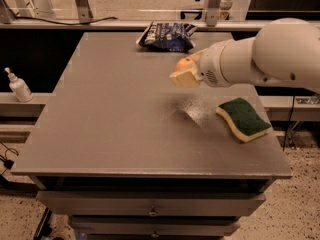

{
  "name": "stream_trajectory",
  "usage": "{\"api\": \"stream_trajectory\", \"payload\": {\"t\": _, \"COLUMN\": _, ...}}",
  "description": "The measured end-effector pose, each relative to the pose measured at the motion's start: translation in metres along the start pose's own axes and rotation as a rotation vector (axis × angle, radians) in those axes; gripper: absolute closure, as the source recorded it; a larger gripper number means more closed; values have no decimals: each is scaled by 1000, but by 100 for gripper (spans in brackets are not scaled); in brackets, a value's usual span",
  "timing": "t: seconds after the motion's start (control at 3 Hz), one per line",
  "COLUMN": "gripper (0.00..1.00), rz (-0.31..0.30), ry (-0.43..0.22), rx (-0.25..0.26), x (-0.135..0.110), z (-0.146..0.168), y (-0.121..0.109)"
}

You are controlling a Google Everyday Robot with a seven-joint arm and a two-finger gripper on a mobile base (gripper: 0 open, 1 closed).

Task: Move orange near blue chip bag

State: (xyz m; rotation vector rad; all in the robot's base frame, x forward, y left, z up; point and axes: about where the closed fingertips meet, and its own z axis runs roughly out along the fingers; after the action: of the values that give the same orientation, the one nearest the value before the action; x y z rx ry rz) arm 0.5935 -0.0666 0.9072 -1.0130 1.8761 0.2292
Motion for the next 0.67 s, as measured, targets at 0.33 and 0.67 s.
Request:
{"api": "stream_trajectory", "payload": {"t": 0.33, "gripper": 100, "rz": 9, "ry": -11, "rx": 9, "x": 1, "z": 2, "y": -5}}
{"api": "stream_trajectory", "payload": {"t": 0.67, "gripper": 100, "rz": 27, "ry": -39, "rx": 27, "x": 2, "z": 15, "y": -28}}
